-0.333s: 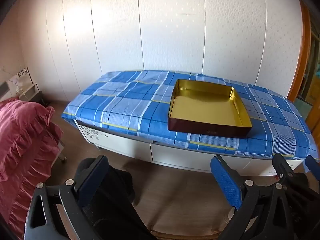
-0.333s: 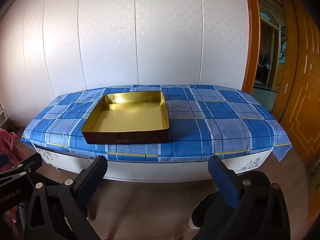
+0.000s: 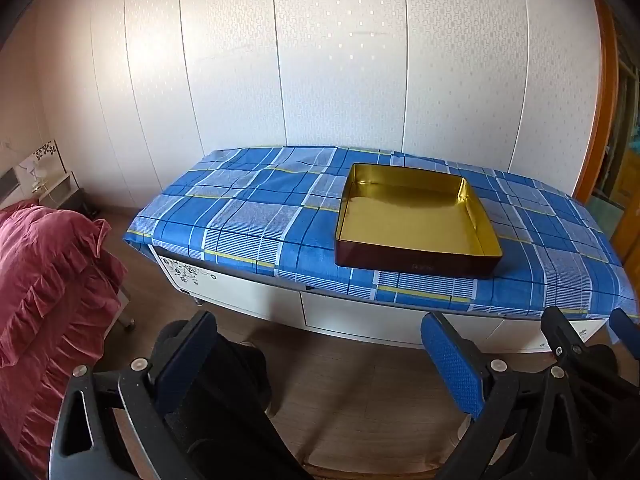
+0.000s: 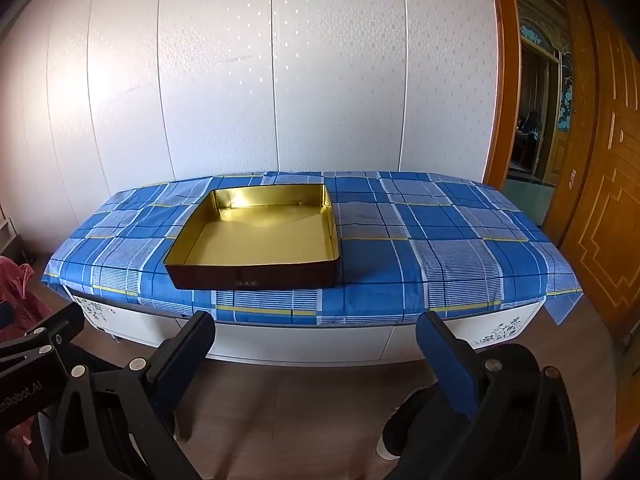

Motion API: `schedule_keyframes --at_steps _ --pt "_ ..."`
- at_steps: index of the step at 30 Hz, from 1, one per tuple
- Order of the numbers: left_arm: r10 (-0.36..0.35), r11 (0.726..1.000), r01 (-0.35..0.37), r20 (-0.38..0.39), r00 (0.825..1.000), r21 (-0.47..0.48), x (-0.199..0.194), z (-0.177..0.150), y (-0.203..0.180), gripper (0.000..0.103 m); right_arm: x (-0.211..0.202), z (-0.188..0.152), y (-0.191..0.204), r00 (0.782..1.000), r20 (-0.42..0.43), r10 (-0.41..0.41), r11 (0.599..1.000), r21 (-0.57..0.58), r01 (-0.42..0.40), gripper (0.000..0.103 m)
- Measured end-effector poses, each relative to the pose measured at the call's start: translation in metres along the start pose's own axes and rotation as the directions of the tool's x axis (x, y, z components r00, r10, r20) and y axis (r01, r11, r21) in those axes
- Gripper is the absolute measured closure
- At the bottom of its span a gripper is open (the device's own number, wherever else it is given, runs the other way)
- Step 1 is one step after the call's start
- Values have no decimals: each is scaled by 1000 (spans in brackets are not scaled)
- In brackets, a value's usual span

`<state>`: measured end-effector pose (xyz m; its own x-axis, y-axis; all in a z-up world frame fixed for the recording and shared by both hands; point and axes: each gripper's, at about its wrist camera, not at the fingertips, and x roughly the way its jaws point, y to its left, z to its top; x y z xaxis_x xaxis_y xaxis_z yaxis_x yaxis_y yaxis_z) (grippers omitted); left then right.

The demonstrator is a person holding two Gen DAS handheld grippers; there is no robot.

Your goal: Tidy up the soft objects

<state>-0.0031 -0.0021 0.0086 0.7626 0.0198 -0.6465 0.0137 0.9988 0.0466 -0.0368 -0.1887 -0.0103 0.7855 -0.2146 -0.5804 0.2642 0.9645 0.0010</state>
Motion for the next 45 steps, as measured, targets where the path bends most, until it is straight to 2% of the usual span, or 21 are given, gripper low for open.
schedule_keyframes --at_steps 45 --pt "-2 1000 2 12 1000 5 -3 -1 -6 0 3 -1 1 1000 -7 2 1000 9 -2 0"
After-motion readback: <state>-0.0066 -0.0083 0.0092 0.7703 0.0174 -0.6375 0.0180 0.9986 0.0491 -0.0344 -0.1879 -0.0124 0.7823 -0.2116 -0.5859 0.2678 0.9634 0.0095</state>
